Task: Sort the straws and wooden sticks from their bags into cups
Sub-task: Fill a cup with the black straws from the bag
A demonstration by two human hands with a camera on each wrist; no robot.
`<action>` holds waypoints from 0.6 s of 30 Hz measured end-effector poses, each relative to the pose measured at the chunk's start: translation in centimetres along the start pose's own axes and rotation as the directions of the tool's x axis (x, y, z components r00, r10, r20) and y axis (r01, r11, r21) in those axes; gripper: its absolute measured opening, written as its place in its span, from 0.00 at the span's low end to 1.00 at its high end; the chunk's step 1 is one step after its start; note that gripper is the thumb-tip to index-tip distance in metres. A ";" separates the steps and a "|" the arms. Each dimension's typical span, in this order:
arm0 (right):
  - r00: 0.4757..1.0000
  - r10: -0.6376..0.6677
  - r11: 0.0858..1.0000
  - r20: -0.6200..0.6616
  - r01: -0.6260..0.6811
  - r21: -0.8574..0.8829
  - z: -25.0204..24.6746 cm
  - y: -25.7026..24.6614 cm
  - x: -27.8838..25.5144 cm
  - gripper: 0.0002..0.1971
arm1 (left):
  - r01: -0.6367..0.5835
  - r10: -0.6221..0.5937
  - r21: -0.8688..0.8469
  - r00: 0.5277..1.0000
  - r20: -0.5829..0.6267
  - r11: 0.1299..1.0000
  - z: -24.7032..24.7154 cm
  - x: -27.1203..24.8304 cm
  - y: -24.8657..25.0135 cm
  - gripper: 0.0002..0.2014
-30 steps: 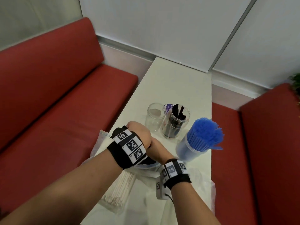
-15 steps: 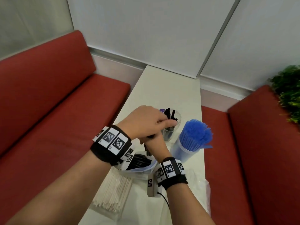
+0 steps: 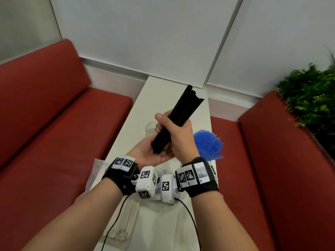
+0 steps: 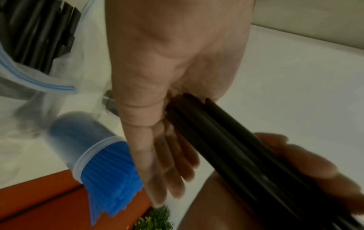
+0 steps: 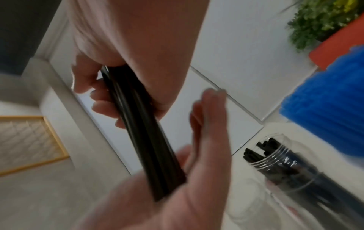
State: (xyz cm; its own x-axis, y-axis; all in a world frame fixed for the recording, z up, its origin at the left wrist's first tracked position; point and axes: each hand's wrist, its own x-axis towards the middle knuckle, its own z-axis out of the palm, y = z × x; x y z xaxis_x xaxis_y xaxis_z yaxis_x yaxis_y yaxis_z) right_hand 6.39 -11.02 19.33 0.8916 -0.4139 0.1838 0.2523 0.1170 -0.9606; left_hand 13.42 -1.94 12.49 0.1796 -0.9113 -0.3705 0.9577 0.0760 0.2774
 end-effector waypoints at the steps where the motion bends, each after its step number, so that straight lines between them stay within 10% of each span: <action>1: 1.000 0.005 1.000 -0.004 -0.005 -0.028 -0.2 0.3 -0.2 0.10 | 0.012 -0.010 -0.029 0.999 0.041 1.000 0.1 0.1 -0.2 0.18; 12: 0.999 0.031 0.999 -0.016 -0.031 -0.041 -2.1 1.1 1.4 0.09 | 0.059 -0.079 -0.148 0.988 -0.133 0.987 -0.8 2.5 0.4 0.15; 18: 0.995 0.096 0.991 -0.026 -0.098 -0.088 -2.4 3.2 1.8 0.10 | 0.047 -0.067 -0.147 0.989 -0.134 0.988 -1.1 3.1 0.8 0.29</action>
State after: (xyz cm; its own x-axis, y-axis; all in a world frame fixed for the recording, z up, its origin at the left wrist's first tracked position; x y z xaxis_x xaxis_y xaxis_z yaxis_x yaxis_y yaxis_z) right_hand 7.90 -13.52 16.14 0.9017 -0.4237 0.0857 0.1298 0.0764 -0.9886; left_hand 14.97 -4.28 10.52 0.1431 -0.8519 -0.5039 0.9878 0.0913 0.1262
